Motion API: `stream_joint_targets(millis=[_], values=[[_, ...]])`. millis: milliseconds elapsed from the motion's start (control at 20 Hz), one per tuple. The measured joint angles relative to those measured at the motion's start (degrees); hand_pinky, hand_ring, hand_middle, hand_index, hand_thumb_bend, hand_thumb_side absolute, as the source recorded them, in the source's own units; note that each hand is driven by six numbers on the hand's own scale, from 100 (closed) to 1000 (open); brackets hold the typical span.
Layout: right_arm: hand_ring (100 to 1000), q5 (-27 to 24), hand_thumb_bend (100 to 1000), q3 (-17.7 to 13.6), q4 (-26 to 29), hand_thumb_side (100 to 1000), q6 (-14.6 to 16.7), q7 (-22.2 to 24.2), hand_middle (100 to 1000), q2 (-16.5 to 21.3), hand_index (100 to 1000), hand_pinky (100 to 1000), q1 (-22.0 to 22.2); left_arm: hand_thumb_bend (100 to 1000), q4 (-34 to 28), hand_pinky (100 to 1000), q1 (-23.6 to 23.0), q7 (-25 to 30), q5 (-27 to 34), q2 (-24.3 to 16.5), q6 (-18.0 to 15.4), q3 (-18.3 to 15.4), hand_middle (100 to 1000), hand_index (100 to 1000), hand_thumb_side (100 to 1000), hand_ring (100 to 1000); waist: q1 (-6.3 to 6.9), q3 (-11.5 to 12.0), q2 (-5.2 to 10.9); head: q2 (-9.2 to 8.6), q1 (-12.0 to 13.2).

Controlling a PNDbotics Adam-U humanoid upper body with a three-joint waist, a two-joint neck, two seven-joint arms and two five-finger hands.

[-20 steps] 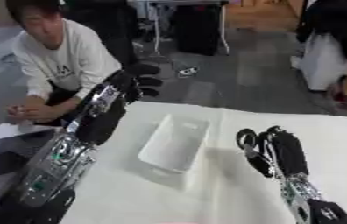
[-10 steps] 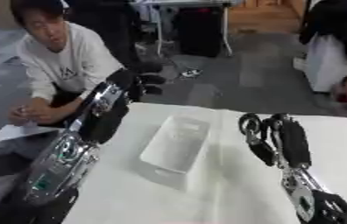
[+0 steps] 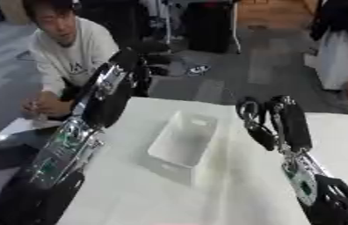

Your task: Pick up objects on the table and place them in the box.

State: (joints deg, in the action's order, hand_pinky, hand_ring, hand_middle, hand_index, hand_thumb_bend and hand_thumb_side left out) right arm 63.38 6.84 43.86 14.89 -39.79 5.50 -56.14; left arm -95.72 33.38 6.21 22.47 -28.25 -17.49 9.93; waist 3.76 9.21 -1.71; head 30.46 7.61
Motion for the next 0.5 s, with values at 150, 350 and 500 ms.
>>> stream_joint_targets(millis=[150,350,500], values=[[100,0.0,100,0.4,0.0,432,0.7,0.7,100,0.0,238,100,-0.9,208,-0.2,756,0.6,-0.1,0.0,0.0,-0.2,0.0,813,857,838,752,0.08,0.5,-0.01,-0.01,0.0],[100,0.1,100,0.7,0.3,435,1.2,1.3,100,-0.1,238,100,-1.3,207,-0.6,756,1.6,-0.1,0.0,0.0,-0.4,0.0,813,856,836,743,0.36,1.5,-0.36,-0.37,-0.5],[100,0.6,100,0.9,0.3,436,1.5,1.6,100,-0.5,238,100,-1.7,207,-1.3,756,1.9,0.0,0.1,0.0,-0.5,0.0,813,856,836,742,0.34,2.3,-0.81,-1.52,-1.6]])
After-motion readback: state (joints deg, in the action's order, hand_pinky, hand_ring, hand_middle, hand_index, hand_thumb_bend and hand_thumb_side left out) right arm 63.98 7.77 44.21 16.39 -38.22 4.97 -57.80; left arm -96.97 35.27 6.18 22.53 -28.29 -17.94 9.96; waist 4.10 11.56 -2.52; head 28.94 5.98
